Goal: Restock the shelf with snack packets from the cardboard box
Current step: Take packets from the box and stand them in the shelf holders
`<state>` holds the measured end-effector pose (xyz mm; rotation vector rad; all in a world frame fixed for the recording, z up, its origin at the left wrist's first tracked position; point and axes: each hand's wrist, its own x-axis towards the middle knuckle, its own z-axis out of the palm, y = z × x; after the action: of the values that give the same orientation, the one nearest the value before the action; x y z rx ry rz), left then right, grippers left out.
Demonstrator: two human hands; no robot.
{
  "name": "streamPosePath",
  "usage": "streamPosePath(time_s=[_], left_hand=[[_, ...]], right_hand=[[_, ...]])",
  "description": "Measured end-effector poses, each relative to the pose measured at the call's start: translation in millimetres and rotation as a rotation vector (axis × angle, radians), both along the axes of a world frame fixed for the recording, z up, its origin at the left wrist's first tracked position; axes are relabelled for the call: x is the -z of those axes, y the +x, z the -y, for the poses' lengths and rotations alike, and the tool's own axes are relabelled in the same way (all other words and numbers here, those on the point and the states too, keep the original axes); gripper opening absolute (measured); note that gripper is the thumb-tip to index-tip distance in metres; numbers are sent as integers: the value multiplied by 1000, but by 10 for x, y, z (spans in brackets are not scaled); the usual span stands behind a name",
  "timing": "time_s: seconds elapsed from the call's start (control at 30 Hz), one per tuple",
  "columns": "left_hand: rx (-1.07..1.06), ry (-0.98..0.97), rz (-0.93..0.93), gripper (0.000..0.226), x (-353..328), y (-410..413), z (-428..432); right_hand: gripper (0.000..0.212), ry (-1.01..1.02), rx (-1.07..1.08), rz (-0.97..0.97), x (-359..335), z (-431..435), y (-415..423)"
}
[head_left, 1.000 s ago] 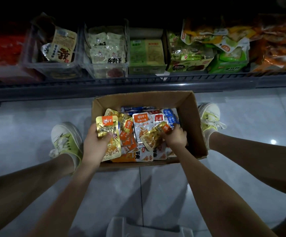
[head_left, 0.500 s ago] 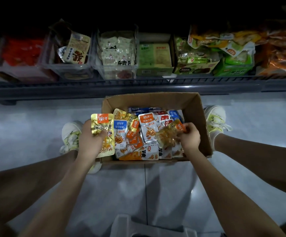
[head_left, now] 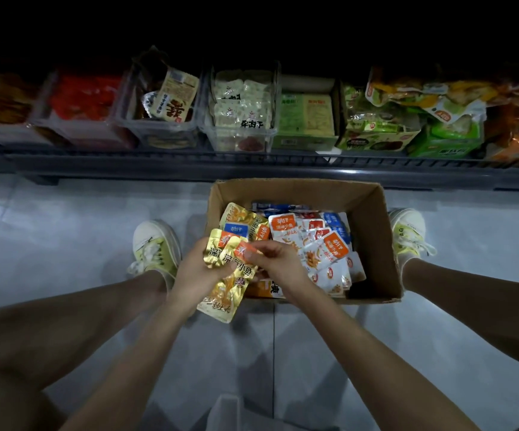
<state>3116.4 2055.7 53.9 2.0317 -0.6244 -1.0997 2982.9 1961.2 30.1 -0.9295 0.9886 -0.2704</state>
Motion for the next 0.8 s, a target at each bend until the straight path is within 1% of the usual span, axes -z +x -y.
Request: streamPosePath(time_s=[0.07,0.13,0.17,0.27,0.33,0.4,0.53,0.6,0.7,0.8], left_hand=[[-78,7,46,38,50,46,-14],[-197,-25,65,38,72,129,-1],[-254,-45,75,38,78,181,13],[-381,-66,93,35,88,355,75],[-439,-85,92,33,117,455,116],[-477,-105,88,33,140,518,153],[-442,-114,105,33,188,542,180],[-426,-120,100,33,220,537,180],[-431,-108,84,33,252,527,181],[-426,-103,82,31,266,531,172]], right_hand=[[9,-39,36,-131,128,53,40],[14,-93,78,-316,328,163,40],[17,-79,89,-377,430,224,37],[24,112,64,-465,691,355,68],[31,201,46,-483,815,396,108],[36,224,79,-467,878,426,151],[48,295,192,-366,937,509,215],[53,303,239,-347,979,546,281],[46,317,344,-381,1012,587,402],[29,281,400,-411,1033,576,488]])
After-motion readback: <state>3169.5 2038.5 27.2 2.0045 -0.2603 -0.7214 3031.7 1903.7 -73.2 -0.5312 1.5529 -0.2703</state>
